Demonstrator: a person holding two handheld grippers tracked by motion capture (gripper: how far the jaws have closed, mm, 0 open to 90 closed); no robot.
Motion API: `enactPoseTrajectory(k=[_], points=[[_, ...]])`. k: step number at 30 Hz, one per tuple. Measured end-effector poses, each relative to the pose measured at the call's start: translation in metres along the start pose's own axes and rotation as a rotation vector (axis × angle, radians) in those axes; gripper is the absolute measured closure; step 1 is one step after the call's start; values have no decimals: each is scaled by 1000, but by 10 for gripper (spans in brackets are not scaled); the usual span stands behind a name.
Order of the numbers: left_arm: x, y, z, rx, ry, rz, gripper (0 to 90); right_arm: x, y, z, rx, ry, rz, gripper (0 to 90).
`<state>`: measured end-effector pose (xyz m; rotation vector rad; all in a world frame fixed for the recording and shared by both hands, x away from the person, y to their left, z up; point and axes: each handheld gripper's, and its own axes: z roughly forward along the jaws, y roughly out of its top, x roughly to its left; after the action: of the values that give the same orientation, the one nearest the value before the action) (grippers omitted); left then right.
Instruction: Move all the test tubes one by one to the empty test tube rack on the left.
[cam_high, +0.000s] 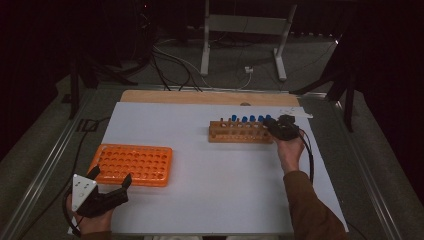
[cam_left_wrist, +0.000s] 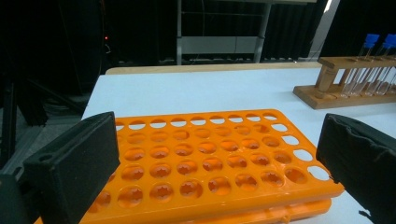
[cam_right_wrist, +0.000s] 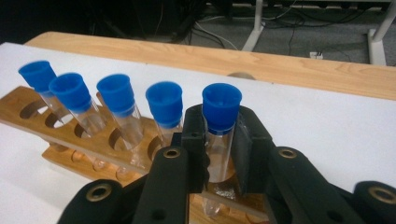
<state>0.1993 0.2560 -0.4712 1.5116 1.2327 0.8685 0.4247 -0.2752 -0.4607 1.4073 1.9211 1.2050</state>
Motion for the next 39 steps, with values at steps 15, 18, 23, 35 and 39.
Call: enactPoseTrajectory(k=[15,18,23,35,39], points=[[-9,11,4,-4,-42,-14,5,0,22,-33,-119,-15,-27,770],[-16,20,7,1,-73,7,5,2,32,-44,-149,-9,-41,770],[-28,35,12,-15,-107,42,5,9,42,-61,-167,30,-52,770],[-60,64,41,-4,-234,61,4,37,43,-73,-137,143,-78,769],[-72,70,53,2,-261,69,5,51,43,-75,-134,193,-98,769]])
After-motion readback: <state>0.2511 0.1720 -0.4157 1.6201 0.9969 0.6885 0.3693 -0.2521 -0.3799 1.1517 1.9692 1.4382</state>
